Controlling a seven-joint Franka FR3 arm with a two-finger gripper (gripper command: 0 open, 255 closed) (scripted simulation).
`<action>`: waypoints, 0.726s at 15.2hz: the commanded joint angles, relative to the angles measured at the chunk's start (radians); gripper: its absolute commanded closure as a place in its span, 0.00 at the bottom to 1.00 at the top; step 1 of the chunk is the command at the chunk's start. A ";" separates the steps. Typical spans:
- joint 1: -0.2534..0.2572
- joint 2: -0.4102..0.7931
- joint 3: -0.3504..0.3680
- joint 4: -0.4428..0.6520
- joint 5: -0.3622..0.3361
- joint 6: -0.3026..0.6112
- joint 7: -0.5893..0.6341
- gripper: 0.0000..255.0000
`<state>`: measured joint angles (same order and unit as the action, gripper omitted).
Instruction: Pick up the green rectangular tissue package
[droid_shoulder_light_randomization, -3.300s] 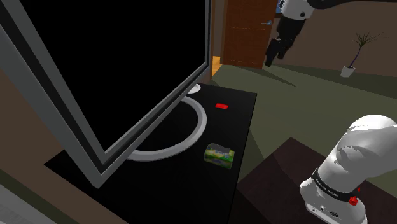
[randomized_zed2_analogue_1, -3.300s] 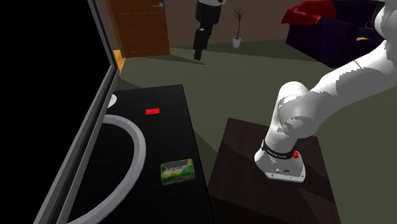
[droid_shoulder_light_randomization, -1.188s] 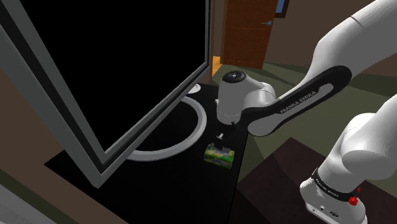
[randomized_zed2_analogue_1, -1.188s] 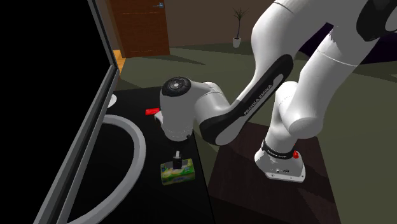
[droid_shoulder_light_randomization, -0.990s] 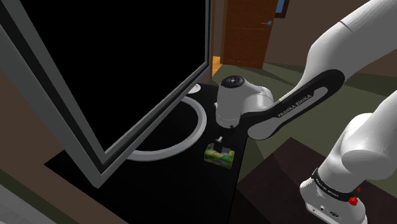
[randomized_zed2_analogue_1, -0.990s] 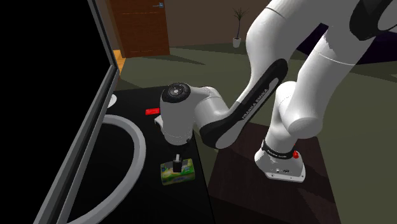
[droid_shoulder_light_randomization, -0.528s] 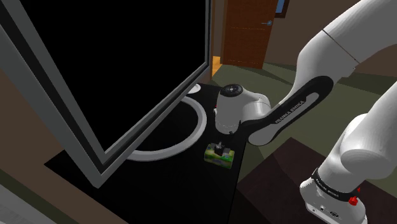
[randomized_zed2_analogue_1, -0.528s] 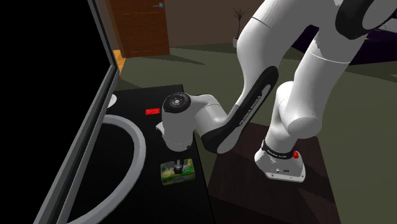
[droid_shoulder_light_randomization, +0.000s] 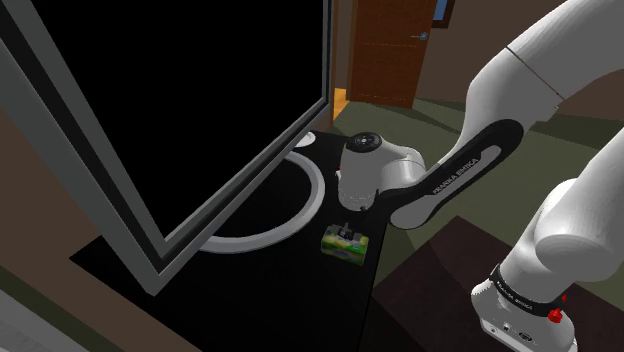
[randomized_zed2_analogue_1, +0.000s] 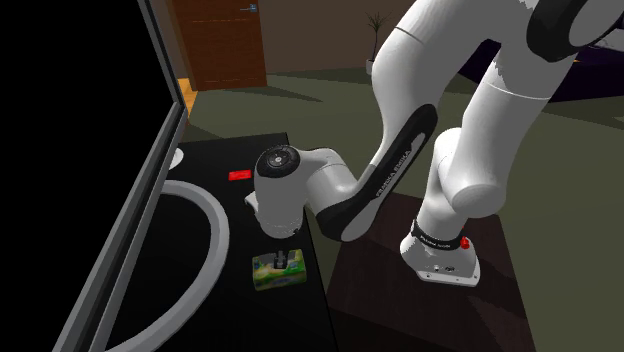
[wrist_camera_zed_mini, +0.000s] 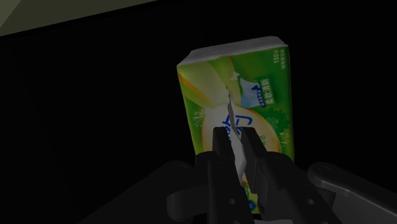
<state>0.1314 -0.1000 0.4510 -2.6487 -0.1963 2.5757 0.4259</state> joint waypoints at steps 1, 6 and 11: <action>0.000 0.001 0.000 0.000 0.000 0.000 0.000 1.00; 0.020 -0.072 -0.011 0.013 0.070 -0.075 -0.058 1.00; 0.038 -0.136 -0.025 0.033 0.118 -0.152 -0.102 1.00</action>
<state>0.1646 -0.2247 0.4263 -2.6221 -0.0865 2.4401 0.3281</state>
